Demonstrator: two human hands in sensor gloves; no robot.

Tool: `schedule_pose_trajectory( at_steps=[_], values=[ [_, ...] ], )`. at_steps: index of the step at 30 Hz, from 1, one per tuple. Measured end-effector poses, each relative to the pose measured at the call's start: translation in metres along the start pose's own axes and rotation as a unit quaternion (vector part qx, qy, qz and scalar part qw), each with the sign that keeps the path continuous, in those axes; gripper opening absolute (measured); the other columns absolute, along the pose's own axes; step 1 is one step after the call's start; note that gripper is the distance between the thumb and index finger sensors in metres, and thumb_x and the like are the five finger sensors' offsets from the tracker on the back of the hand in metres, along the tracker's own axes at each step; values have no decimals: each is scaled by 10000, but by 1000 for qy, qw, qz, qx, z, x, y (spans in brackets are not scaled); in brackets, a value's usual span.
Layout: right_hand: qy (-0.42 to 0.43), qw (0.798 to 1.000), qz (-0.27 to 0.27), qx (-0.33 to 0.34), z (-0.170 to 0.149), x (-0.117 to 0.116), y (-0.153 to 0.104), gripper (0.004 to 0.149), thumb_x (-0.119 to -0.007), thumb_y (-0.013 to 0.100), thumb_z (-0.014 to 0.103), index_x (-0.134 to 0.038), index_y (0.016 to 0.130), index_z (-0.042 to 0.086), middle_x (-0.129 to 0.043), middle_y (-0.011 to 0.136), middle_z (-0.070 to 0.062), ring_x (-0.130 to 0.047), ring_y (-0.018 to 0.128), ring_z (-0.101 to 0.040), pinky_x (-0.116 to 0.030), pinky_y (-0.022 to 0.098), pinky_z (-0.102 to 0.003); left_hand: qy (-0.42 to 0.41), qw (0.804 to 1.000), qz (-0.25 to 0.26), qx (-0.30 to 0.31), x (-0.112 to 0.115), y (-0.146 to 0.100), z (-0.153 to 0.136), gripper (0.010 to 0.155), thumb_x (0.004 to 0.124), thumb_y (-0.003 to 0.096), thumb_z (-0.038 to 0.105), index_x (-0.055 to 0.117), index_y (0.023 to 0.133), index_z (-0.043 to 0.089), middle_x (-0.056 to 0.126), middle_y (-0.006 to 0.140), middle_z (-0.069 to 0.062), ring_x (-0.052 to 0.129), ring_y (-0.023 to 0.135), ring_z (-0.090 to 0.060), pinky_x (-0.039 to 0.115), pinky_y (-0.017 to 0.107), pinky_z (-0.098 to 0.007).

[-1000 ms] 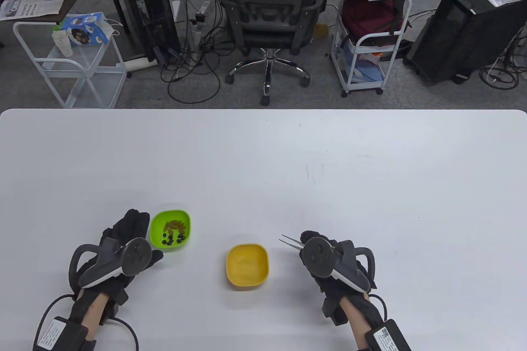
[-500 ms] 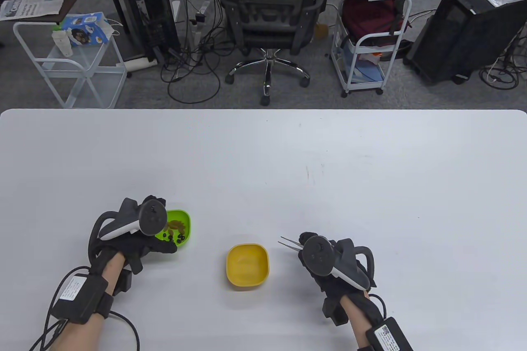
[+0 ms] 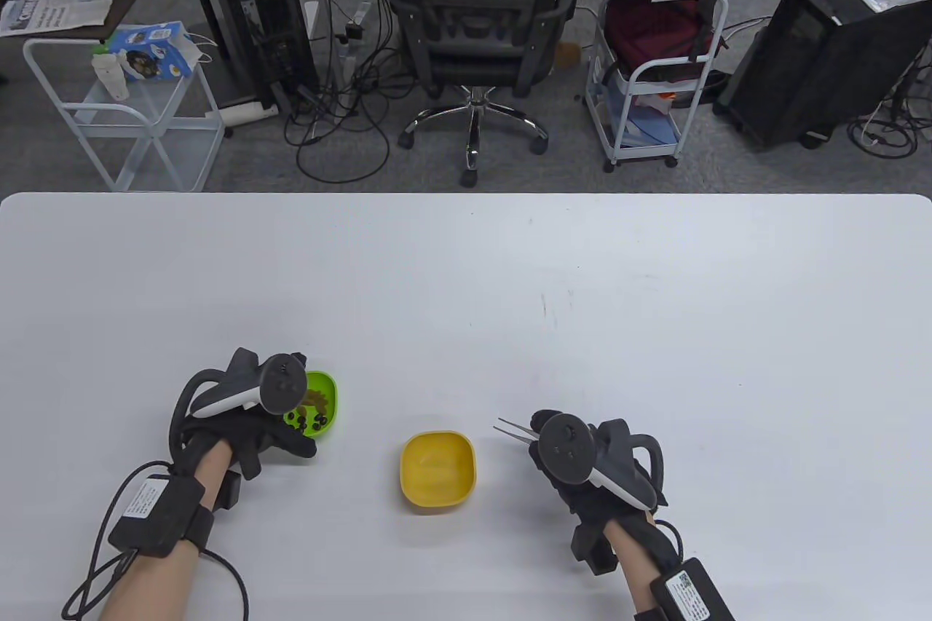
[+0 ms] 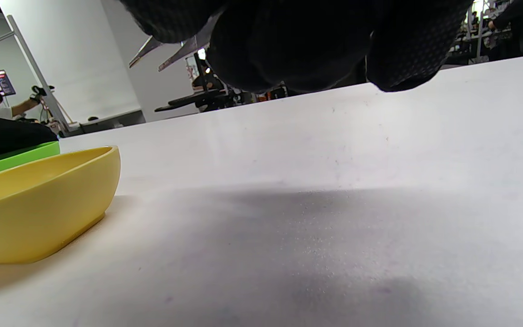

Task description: Pick coffee beans with tweezers into small dish

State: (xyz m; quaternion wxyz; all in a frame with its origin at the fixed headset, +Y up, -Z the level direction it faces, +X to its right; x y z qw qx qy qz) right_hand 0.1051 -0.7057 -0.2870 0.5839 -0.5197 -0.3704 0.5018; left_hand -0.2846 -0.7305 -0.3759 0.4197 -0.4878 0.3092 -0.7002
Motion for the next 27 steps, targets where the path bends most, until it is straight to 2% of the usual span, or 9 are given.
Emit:
schedule_pose_trajectory(
  at_steps=[5,6,15,23,27],
  values=[
    [0,1000,-1,0,0,0,0,519,-644,480,387,-603,952,174,-881,673,10,-913,454,-169,-751,661,-541,-3,999,39,9,3,-1,-3,1233,845,298,641,323,1219,7,565,1239,-261,847,1028,-412,688,779,-621],
    [0,1000,-1,-1,-1,0,0,519,-644,480,387,-604,951,174,-876,678,41,-913,453,-169,-751,660,-541,-7,999,43,12,4,-1,-4,1231,846,298,645,336,1218,6,580,1231,-260,858,1020,-399,692,777,-619],
    [8,1000,-2,-4,-2,0,1,523,-636,478,395,-614,950,171,-883,667,39,-916,442,-168,-755,657,-540,-36,995,86,24,0,-14,-5,1211,824,308,666,390,1207,-19,620,1200,-299,875,972,-417,714,745,-652],
    [7,1000,0,-4,-3,-1,2,526,-638,473,404,-630,943,168,-889,648,51,-919,421,-160,-766,649,-531,-28,992,112,58,-5,-38,19,1204,802,322,674,395,1198,-45,617,1187,-330,856,992,-442,714,736,-662],
    [8,1000,-1,-4,-3,-1,1,526,-643,465,414,-640,936,178,-889,637,55,-917,413,-156,-769,647,-525,-60,987,132,72,1,-48,28,1199,795,324,678,420,1188,-63,638,1164,-354,890,967,-458,749,714,-667]
  ],
)
Point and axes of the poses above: the tracker on the back of each hand, its own z axis roughly to the thumb side, its own y axis roughly from the wrist to the fingertips, x = y × z, the point moved 1 cm from there along y, roughly from the wrist to the fingertips
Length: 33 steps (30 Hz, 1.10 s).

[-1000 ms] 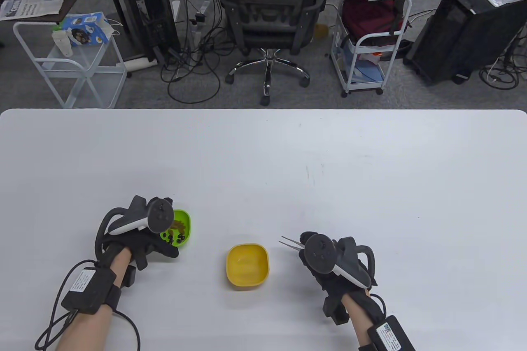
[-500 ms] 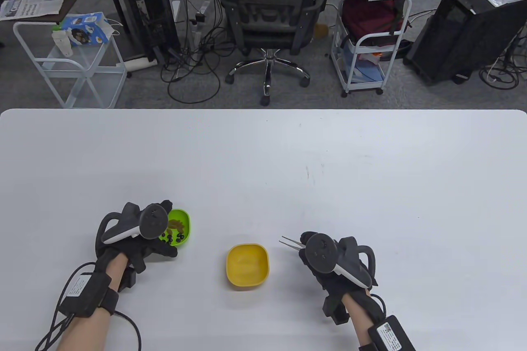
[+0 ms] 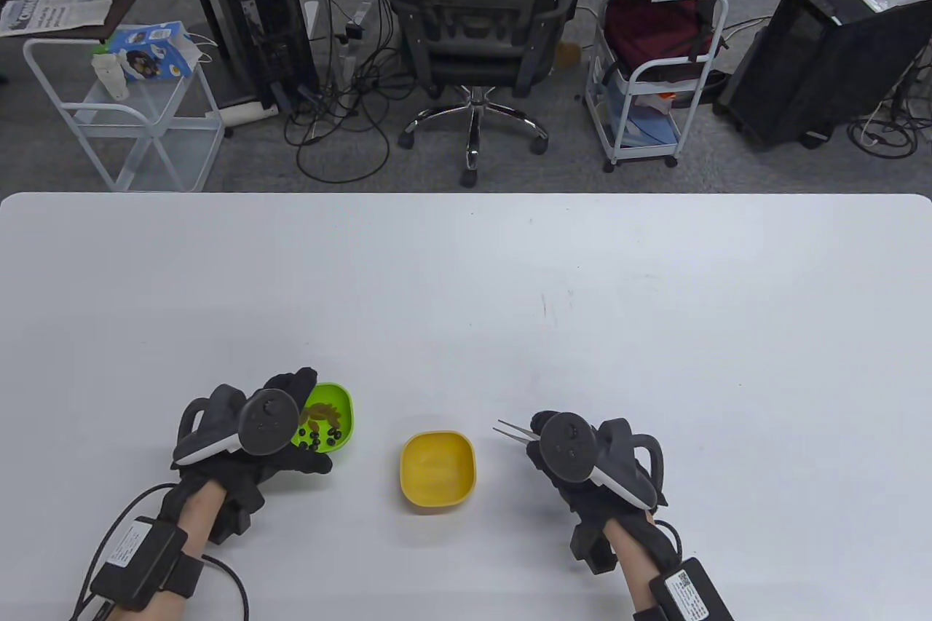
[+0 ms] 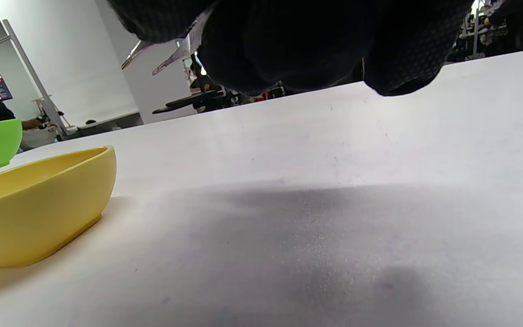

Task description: Pick coffee beans with tweezers into small dish

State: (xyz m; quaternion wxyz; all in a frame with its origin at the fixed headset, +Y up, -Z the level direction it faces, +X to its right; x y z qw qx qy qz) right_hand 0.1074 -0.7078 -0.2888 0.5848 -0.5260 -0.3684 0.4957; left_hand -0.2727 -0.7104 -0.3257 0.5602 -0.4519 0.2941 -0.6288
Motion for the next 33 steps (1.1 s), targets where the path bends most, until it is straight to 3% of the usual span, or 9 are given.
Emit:
schedule_pose_trajectory(
  at_steps=[6,20,23,33],
  values=[
    [-1,1000,5,-2,0,-1,0,529,-654,459,418,-644,932,182,-889,633,56,-916,413,-154,-769,648,-524,10,999,27,22,7,-13,15,1194,781,327,687,433,1181,-70,644,1154,-358,895,959,-460,747,713,-664],
    [-12,1000,13,0,1,-5,1,534,-678,451,417,-643,933,187,-887,634,61,-916,415,-149,-769,650,-521,31,997,36,58,10,-19,59,1176,763,342,685,431,1179,-72,628,1153,-382,877,965,-477,731,713,-673],
    [-16,1000,13,0,2,-5,1,536,-694,447,410,-642,932,188,-885,635,65,-917,415,-147,-770,650,-520,16,996,61,67,18,-22,64,1173,756,344,692,444,1176,-74,639,1146,-382,886,958,-476,737,709,-670],
    [-27,1000,15,2,5,-7,1,530,-720,448,392,-644,929,183,-885,644,67,-922,423,-135,-778,645,-514,47,994,72,71,20,-25,69,1165,755,345,691,451,1172,-72,641,1143,-382,897,955,-474,746,705,-663]
  ],
)
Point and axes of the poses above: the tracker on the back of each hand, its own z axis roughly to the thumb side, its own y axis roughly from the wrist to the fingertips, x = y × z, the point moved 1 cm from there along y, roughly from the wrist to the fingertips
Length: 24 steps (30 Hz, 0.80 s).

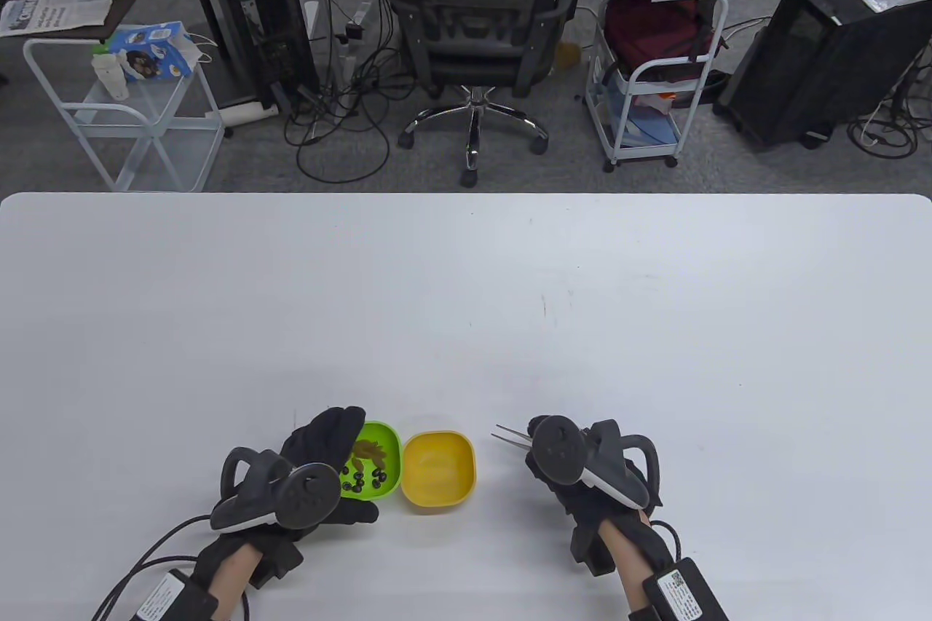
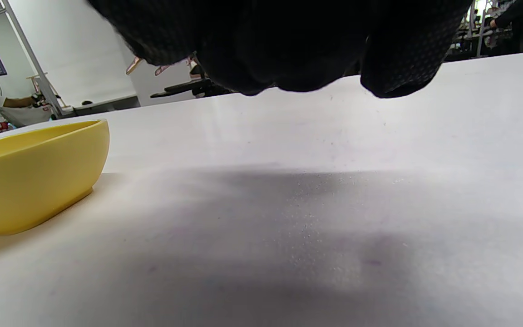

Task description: Pick coffee beans with tweezers into small dish

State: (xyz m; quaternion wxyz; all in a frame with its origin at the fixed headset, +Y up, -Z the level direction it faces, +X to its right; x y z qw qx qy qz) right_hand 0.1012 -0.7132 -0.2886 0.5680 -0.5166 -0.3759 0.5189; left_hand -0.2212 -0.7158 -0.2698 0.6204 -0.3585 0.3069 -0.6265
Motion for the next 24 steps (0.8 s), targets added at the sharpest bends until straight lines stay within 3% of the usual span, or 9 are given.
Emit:
schedule_pose_trajectory(
  at_steps=[11,24],
  values=[
    [-9,998,-41,37,21,9,-3,513,-721,445,396,-671,914,195,-905,644,75,-946,422,-130,-792,635,-500,2,1000,7,0,-2,-5,-4,1164,751,348,690,441,1176,-68,621,1150,-388,877,963,-476,724,715,-668],
    [-49,985,-97,131,81,35,-8,476,-737,415,441,-747,869,298,-936,616,91,-979,454,-133,-772,666,-504,13,1000,-4,10,-1,-1,5,1164,745,349,695,444,1178,-64,622,1150,-383,876,956,-468,718,718,-670]
  ],
)
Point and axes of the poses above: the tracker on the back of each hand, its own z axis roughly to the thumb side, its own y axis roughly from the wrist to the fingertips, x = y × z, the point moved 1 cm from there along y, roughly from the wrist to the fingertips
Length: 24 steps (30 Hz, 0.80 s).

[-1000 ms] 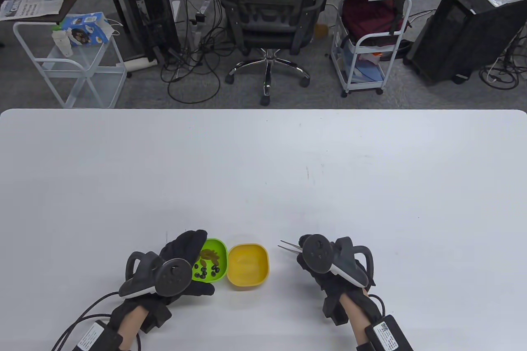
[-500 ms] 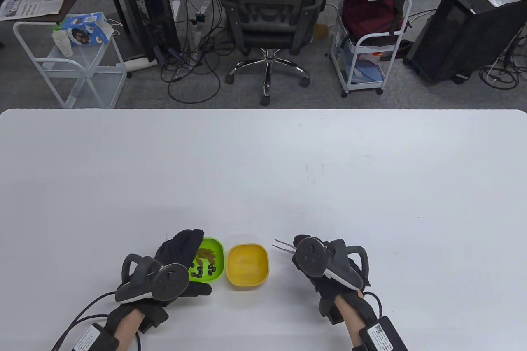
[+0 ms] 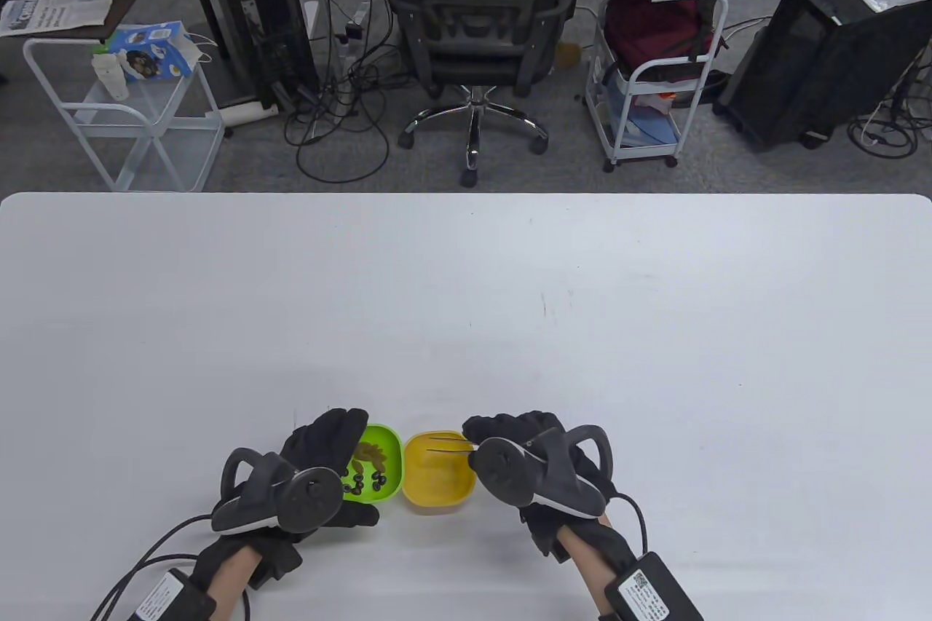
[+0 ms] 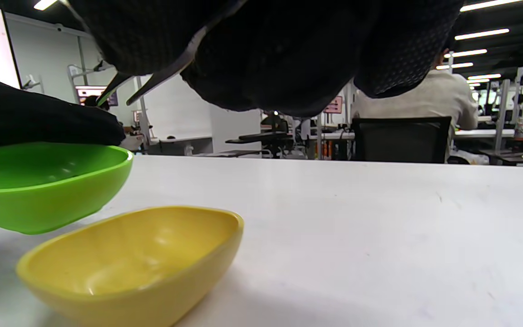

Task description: Pick coffee beans with tweezers into small dish

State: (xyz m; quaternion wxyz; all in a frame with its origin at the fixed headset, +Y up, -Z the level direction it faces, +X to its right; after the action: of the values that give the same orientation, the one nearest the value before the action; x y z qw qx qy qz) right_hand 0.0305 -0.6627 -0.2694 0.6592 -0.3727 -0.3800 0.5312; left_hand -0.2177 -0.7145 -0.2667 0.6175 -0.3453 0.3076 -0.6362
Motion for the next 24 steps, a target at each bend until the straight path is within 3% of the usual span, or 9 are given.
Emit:
schedule_pose_trajectory(
  at_steps=[11,24],
  values=[
    [-1,999,-11,36,35,-8,16,460,-786,376,467,-857,792,286,-979,534,123,-999,382,-117,-802,645,-487,6,1000,5,-1,0,-1,0,1163,739,350,699,441,1181,-58,620,1151,-381,872,960,-466,713,721,-670],
    [-67,995,-3,69,62,-12,30,443,-809,355,476,-893,749,292,-972,501,124,-983,352,-118,-807,640,-478,13,1000,7,0,-1,-1,1,1161,736,350,702,441,1183,-51,617,1156,-375,866,963,-466,706,727,-669]
  ],
)
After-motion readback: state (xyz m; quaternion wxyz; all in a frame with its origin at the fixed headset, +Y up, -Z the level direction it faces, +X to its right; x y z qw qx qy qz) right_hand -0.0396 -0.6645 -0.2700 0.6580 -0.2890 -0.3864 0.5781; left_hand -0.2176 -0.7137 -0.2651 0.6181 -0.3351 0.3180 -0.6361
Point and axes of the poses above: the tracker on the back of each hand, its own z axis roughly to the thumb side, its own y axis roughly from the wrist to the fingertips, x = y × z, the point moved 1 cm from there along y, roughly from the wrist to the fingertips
